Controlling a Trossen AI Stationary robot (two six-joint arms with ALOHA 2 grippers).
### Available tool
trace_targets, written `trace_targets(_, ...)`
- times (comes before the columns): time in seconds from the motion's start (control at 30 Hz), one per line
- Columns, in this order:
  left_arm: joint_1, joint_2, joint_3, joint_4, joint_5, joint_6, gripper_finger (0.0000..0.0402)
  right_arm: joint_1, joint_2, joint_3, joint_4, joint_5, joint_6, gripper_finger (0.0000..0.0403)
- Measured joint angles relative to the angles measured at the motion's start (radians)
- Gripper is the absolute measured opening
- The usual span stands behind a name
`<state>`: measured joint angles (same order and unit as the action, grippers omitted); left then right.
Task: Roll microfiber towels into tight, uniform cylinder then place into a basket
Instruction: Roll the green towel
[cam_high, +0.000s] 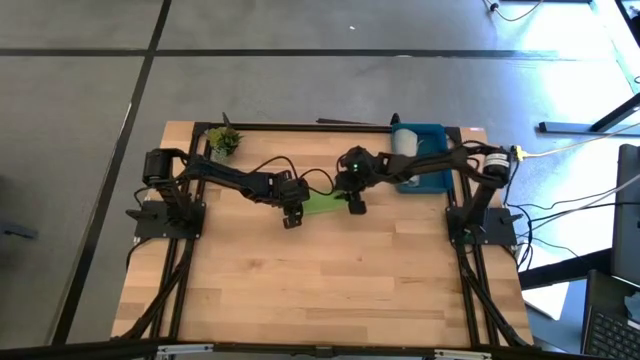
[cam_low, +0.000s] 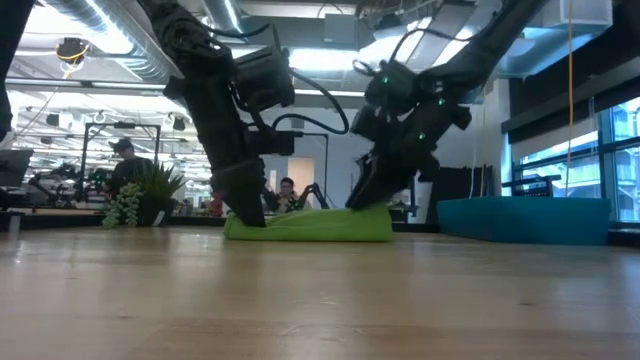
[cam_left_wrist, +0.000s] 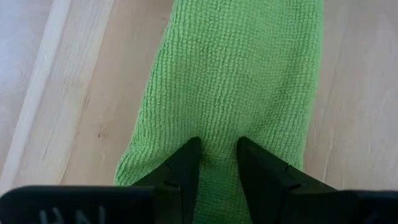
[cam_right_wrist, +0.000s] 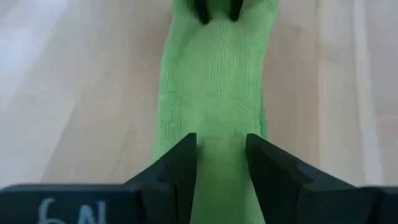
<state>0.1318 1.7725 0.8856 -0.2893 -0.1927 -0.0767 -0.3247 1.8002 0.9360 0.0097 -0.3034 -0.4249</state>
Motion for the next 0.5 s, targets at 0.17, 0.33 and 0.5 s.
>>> trace_targets(0.17, 0.000, 0.000, -0.001, 0.000, 0.001, 0.000, 0.0105, 0.026, -0.075, 0.002, -0.008, 0.002, 0.002, 0.0139)
trace_targets(0.33, -0.001, 0.000, -0.002, 0.005, 0.001, 0.001, 0.0105, 0.099, -0.117, 0.002, -0.056, 0.000, -0.002, 0.0139)
trace_targets(0.5, -0.012, 0.000, -0.004, 0.014, -0.017, 0.001, 0.0105, 0.182, -0.125, 0.002, -0.057, 0.006, -0.001, 0.0139)
